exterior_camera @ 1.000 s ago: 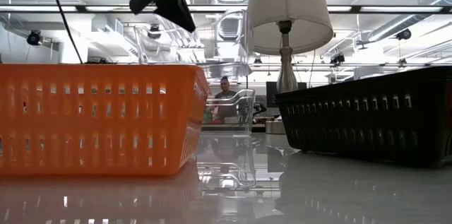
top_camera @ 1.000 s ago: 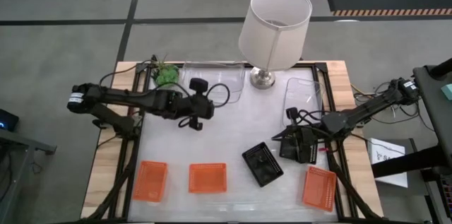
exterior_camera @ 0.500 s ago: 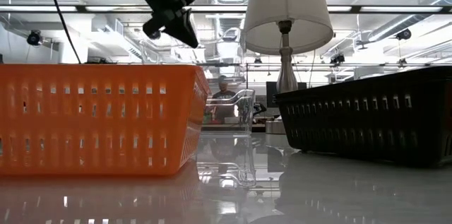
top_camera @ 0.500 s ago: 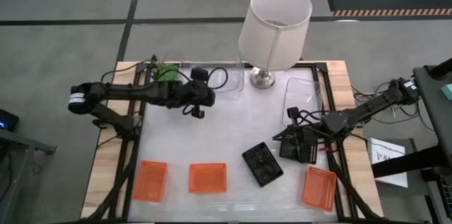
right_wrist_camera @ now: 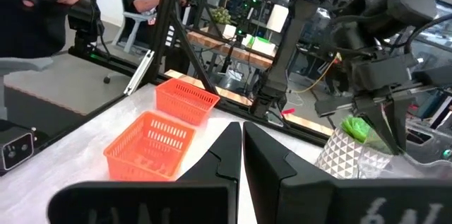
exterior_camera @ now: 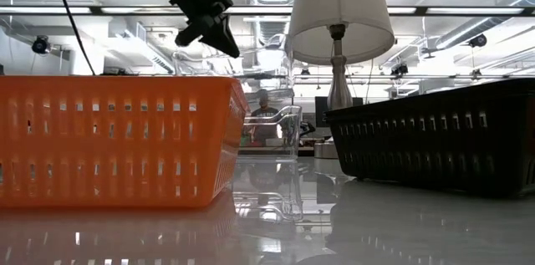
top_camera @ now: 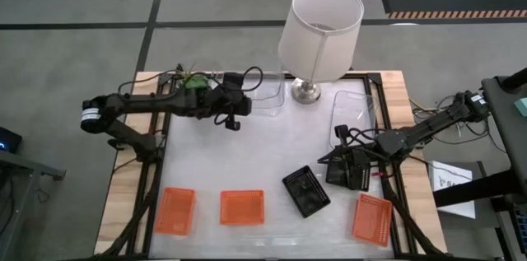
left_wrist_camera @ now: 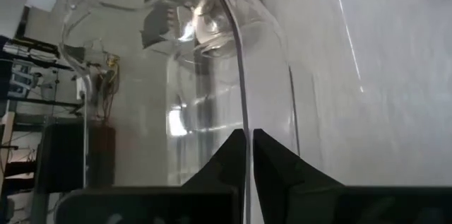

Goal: Stack baskets by color
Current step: Stack the bottom left transparent bin on the top transparent bin

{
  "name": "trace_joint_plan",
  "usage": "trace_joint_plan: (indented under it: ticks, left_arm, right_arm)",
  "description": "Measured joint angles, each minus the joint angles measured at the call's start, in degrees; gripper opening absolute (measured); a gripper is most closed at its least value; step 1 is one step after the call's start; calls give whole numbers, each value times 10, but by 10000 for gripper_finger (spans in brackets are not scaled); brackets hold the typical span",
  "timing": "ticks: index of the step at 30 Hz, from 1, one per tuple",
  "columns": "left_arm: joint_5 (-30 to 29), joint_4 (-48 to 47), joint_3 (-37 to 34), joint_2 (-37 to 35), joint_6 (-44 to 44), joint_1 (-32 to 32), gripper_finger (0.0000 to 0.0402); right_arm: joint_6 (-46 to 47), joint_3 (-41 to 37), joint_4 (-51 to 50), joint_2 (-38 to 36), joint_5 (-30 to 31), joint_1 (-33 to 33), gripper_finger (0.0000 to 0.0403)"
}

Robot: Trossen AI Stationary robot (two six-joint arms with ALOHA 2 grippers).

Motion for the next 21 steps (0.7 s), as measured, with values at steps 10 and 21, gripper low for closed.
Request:
trace_joint_plan:
  ticks: [10,21]
  left_arm:
    - [9,15,0,17,19,5,0]
    - [8,12,0,30,18,8,0]
  right_arm:
    - [14,0,0,0,0,0,9]
    - [15,0,0,0,0,0,9]
